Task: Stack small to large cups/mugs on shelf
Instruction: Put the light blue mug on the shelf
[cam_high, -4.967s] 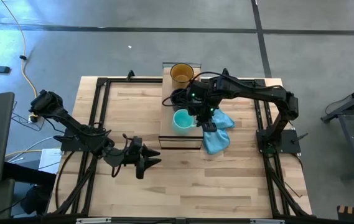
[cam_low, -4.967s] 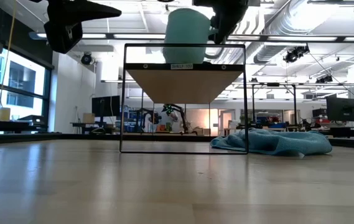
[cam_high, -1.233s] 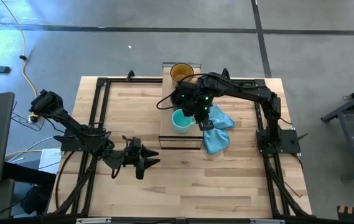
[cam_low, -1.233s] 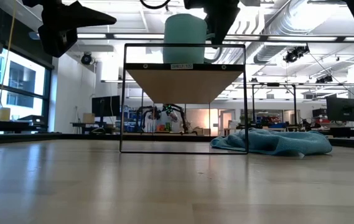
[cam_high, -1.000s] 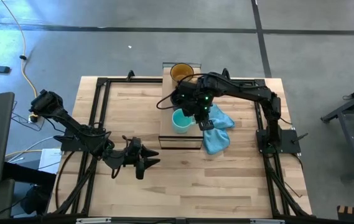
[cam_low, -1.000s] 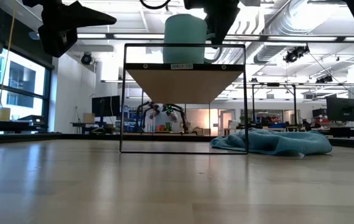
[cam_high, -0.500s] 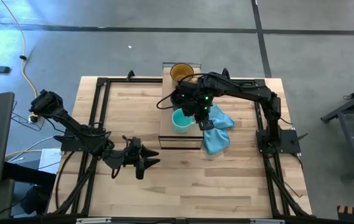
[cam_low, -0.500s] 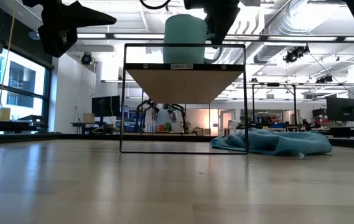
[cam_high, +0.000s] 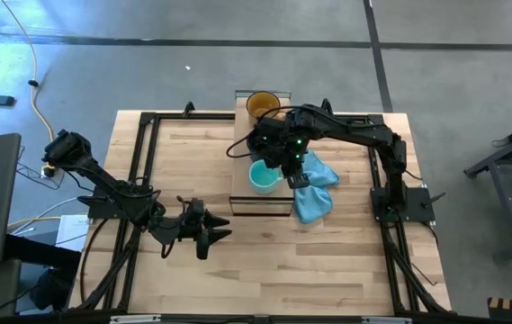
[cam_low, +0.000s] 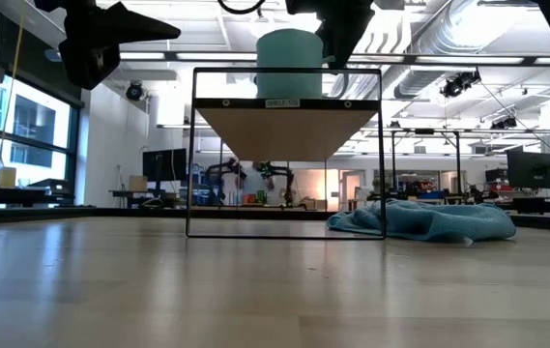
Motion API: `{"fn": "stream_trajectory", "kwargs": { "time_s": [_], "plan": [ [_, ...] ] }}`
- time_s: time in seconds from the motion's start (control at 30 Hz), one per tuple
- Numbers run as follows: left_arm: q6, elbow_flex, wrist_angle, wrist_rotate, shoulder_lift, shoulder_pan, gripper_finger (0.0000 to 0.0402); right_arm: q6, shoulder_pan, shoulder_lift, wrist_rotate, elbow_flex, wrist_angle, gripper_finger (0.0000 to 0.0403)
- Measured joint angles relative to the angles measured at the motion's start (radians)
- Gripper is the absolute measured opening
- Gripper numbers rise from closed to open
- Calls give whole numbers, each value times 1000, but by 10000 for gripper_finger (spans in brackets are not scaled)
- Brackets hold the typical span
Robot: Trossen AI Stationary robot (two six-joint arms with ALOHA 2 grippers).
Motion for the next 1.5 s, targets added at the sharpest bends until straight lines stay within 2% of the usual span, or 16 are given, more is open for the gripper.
{"fn": "stream_trajectory", "kwargs": {
  "time_s": [0.2, 0.57, 0.9, 1.5],
  "plan": [
    [0, 0, 0, 0, 0, 0, 179, 26, -16, 0, -1, 0, 0, 71],
    [0, 0, -1, 0, 0, 0, 179, 31, -19, 0, -19, 0, 0, 106],
    [0, 0, -2, 0, 0, 0, 179, 45, -14, 0, -51, 0, 0, 108],
    [0, 0, -4, 0, 0, 0, 179, 42, -14, 0, -41, 0, 0, 108]
  ]
}}
